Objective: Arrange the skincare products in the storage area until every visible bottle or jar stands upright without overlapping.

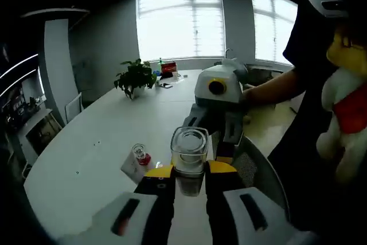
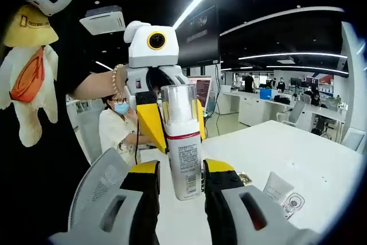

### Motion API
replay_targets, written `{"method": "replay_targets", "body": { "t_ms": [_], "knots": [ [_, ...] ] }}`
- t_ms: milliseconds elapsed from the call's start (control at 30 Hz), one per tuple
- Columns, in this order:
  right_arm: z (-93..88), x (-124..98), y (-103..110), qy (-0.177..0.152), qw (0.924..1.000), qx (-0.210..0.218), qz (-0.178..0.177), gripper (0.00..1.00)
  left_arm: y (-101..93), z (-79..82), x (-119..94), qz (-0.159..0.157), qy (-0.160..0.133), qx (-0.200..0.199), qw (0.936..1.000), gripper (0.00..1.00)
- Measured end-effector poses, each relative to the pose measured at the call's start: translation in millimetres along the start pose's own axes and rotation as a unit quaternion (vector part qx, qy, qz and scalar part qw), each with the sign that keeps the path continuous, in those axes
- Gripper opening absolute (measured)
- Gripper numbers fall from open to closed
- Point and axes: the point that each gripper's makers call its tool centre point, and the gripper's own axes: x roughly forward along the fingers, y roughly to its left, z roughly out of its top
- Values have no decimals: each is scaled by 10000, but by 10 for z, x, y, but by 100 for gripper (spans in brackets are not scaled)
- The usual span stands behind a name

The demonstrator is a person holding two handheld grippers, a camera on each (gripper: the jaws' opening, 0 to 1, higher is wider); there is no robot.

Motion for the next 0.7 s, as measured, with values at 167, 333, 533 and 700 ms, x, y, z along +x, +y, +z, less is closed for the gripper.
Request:
{"method": "replay_targets", "body": {
  "t_ms": [167, 333, 533, 700],
  "knots": [
    [-126, -82, -78, 110, 9993, 133, -324, 46, 23, -116, 149, -61, 77, -120, 9999, 20],
    [-259, -190, -132, 165, 9973, 314, -642, 56, 26, -260, 296, -56, 178, -249, 9995, 20],
    [-407, -331, -242, 233, 9920, 557, -1111, 70, 115, -457, 509, -31, 226, -397, 9990, 20],
    [-488, -408, -282, 220, 9876, 727, -1375, 74, 177, -591, 647, 24, 280, -431, 9987, 20]
  ]
}}
